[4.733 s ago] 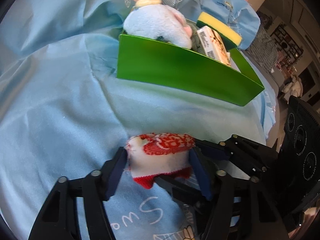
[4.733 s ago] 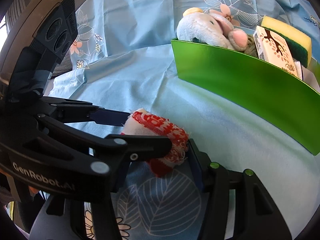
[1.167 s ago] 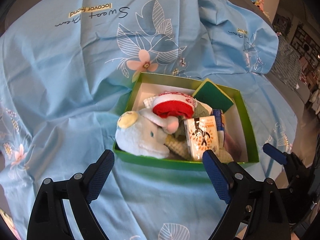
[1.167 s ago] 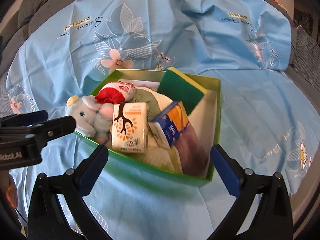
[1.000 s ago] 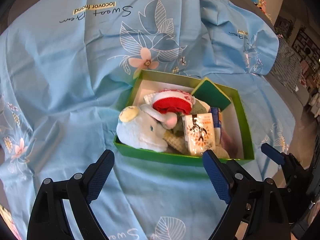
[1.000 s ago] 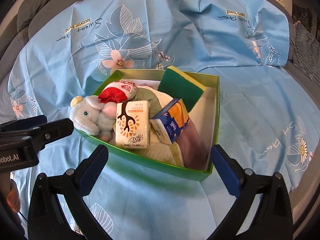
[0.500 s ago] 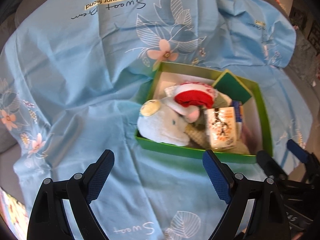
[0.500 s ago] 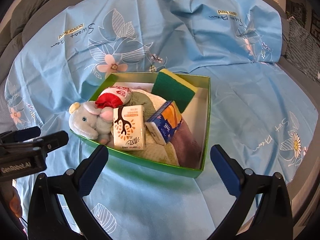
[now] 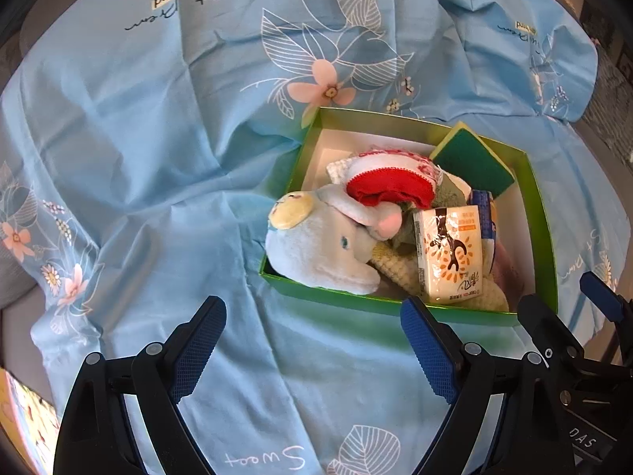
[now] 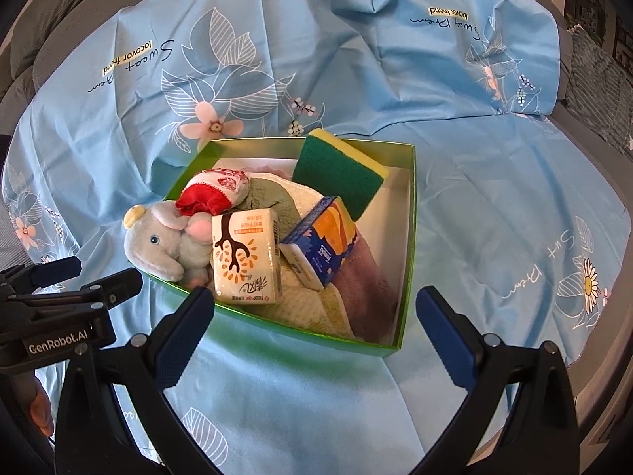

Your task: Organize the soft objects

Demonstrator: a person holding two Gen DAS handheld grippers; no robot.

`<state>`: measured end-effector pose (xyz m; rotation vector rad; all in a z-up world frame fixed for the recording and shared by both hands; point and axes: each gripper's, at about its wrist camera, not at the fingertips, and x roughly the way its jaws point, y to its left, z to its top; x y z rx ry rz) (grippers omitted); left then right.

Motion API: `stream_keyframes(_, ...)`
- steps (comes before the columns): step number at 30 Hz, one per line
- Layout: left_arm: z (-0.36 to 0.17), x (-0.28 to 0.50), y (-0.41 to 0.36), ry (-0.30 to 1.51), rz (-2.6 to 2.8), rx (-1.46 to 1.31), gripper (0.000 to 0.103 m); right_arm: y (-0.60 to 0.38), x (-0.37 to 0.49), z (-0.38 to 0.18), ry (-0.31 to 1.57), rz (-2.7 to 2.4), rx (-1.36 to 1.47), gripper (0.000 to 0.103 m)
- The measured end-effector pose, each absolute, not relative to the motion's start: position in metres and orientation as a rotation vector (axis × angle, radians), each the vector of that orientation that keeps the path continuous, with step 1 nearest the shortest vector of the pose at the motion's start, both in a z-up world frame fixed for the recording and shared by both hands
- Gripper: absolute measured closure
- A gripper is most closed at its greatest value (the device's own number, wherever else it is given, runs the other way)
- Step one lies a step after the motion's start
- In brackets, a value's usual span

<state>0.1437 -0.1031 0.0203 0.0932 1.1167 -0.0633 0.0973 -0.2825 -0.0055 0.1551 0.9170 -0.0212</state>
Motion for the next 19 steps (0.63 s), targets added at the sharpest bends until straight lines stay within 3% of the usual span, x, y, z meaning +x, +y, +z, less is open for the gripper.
stream_keyframes(19, 0.0171, 0.1472, -0.1033, 1.122, -0.069, 0.082, 0.013, -0.2805, 0.1017, -0.0075, 0.920, -0.015, 0.149, 0.001)
